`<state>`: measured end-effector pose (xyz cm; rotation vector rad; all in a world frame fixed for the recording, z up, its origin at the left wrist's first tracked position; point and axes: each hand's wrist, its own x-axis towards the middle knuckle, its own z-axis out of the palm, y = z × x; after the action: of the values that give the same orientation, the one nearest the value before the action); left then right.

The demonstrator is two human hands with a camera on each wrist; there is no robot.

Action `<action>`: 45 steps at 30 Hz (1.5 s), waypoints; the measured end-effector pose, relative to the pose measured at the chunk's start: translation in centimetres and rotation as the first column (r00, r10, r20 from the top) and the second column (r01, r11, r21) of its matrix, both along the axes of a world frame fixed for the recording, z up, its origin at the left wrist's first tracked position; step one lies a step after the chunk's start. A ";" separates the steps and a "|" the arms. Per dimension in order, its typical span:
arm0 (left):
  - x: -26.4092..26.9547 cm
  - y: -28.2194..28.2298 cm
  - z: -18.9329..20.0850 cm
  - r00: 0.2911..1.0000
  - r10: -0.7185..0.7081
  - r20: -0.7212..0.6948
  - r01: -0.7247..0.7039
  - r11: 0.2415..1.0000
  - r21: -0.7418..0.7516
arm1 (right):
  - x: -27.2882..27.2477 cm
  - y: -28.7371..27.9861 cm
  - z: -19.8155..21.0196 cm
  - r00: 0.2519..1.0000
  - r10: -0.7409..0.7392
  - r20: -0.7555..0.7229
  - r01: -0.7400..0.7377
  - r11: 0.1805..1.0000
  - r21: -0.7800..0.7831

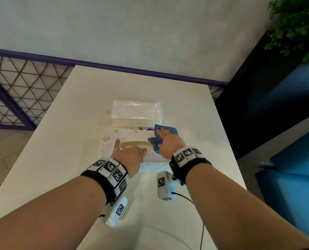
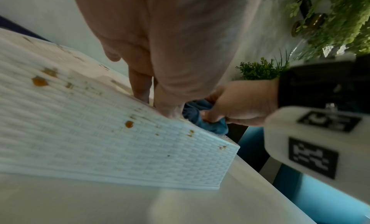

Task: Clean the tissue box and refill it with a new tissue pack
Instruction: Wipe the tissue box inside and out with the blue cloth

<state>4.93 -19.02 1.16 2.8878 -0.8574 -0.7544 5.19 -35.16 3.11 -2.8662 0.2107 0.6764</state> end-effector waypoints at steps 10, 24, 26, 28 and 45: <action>-0.3 0.0 0.0 0.999 0.009 0.040 -0.009 1.000 0.006 | -1.7 -2.0 0.4 0.998 0.002 0.065 -0.009 0.994 0.108; -0.5 0.4 0.1 0.998 0.055 -0.038 -0.058 0.995 -0.082 | -2.6 -0.8 -1.2 0.975 -0.106 0.193 0.092 0.992 0.083; -0.7 0.4 0.1 0.998 0.060 -0.010 -0.061 0.995 -0.083 | -2.8 0.3 -1.6 0.989 -0.046 0.142 0.037 0.997 0.063; -0.8 0.4 0.1 0.999 0.030 0.023 -0.028 0.998 -0.063 | -3.9 0.2 -1.2 0.998 0.042 0.045 -0.045 0.996 0.075; -2.7 2.4 1.5 0.993 -0.074 0.092 0.070 0.997 0.042 | -7.9 -4.5 4.6 0.868 -0.452 0.205 0.250 0.756 0.605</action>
<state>2.18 -16.62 2.64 2.9613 -0.9726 -0.6533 -2.69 -39.61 7.73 -2.2201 0.4161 0.1169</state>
